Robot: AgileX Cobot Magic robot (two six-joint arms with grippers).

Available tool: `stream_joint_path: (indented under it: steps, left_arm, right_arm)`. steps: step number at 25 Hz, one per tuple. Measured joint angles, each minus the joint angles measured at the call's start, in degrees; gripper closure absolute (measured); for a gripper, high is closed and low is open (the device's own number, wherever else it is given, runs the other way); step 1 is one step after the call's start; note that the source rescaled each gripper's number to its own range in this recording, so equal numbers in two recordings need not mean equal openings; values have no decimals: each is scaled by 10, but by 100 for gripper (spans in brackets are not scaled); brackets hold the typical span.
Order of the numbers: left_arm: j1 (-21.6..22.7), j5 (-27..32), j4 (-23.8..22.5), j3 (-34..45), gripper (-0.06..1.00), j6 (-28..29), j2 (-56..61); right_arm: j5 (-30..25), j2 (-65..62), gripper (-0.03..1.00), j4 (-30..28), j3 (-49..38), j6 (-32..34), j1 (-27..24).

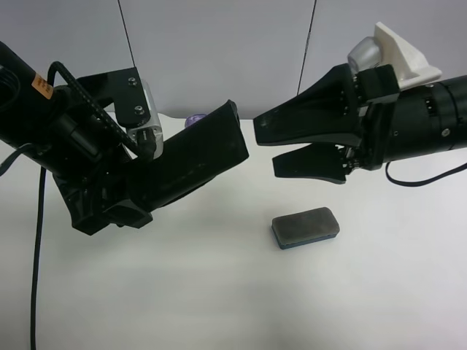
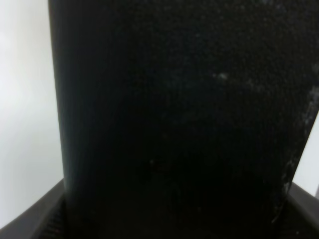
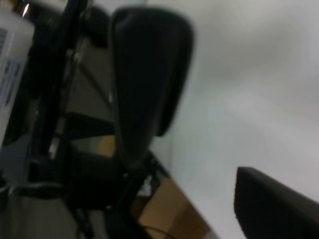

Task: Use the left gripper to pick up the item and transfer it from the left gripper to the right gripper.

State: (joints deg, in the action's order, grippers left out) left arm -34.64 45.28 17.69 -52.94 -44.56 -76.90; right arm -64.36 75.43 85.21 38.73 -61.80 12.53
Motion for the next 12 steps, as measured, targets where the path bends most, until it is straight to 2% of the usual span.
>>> stream_joint_path:
  steps: [4, 12]
  left_arm:
    - [0, -7, 31, 0, 88, -32, 0]
    - [0, -19, 84, 0, 89, -88, 0]
  right_arm:
    - [26, 4, 1, 34, 0, -11, 30]
    - [57, 3, 1, 60, 0, -20, 33]
